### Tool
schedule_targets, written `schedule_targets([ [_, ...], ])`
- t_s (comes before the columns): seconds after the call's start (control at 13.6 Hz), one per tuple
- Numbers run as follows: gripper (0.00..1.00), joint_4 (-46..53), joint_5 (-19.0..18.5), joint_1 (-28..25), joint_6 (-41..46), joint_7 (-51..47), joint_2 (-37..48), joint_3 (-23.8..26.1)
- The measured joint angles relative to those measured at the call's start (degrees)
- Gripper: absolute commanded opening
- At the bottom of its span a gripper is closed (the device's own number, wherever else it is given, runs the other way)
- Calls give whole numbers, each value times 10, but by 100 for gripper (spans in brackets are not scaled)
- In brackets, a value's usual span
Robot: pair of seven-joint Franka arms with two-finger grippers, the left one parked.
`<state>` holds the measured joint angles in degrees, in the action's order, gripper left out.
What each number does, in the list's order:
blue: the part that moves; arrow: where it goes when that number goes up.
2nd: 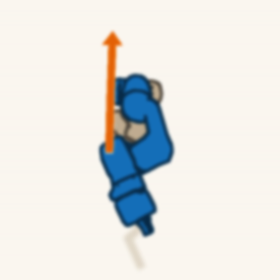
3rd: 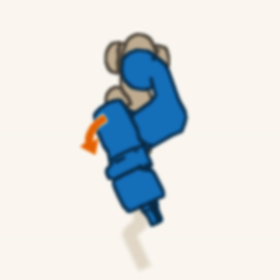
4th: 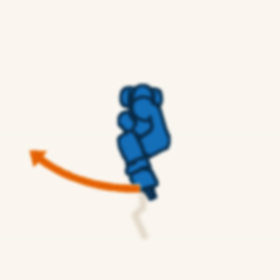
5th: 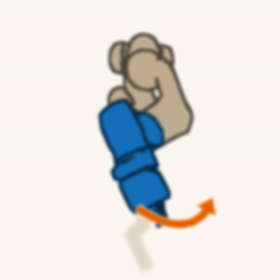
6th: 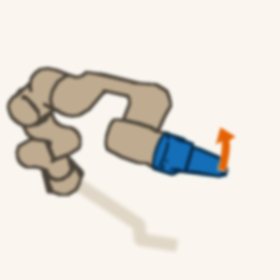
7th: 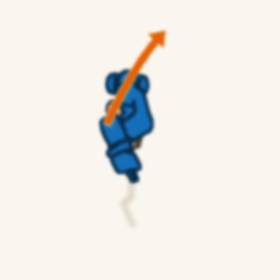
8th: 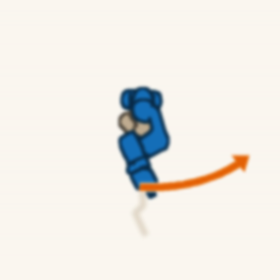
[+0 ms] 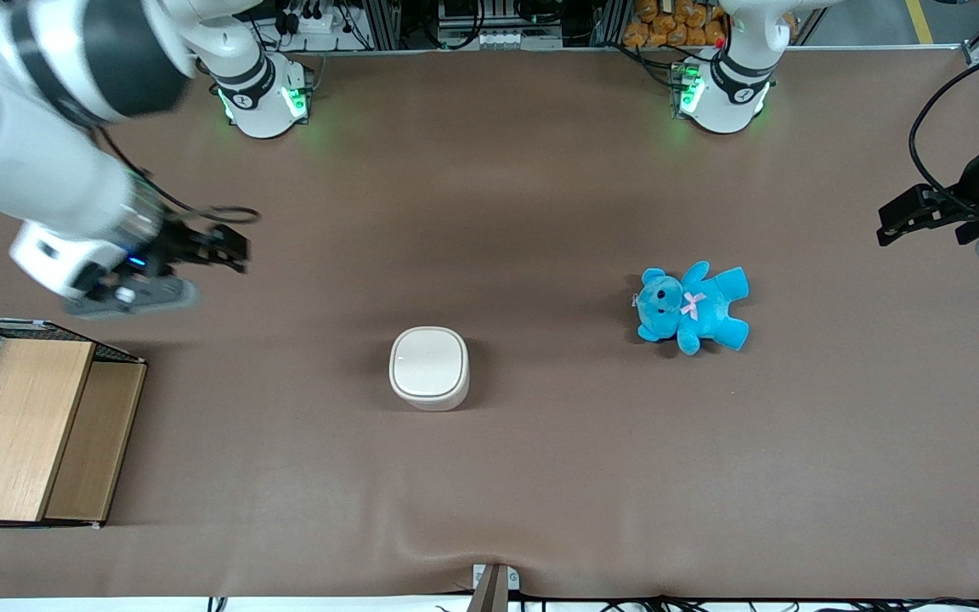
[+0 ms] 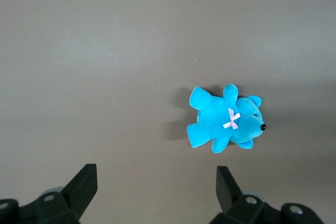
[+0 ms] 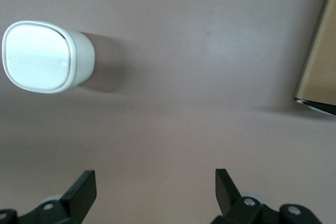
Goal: Open trash can with right arm
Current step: 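Move the right gripper toward the white trash can's lid, then press the right gripper down on the lid to pop it open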
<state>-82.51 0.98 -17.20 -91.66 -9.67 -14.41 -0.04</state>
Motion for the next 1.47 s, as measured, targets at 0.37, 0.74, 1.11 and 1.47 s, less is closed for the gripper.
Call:
schedule_targets([
  [0.37,10,15,4,-55,-78,-69,-78,0],
  [0.74,0,70,56,-62,-90,-87,-156,-2],
  [1.11,0,82,59,-89,-135,-118,-197,-1],
  [1.47,0,85,59,-107,-152,-165,-211,-1],
])
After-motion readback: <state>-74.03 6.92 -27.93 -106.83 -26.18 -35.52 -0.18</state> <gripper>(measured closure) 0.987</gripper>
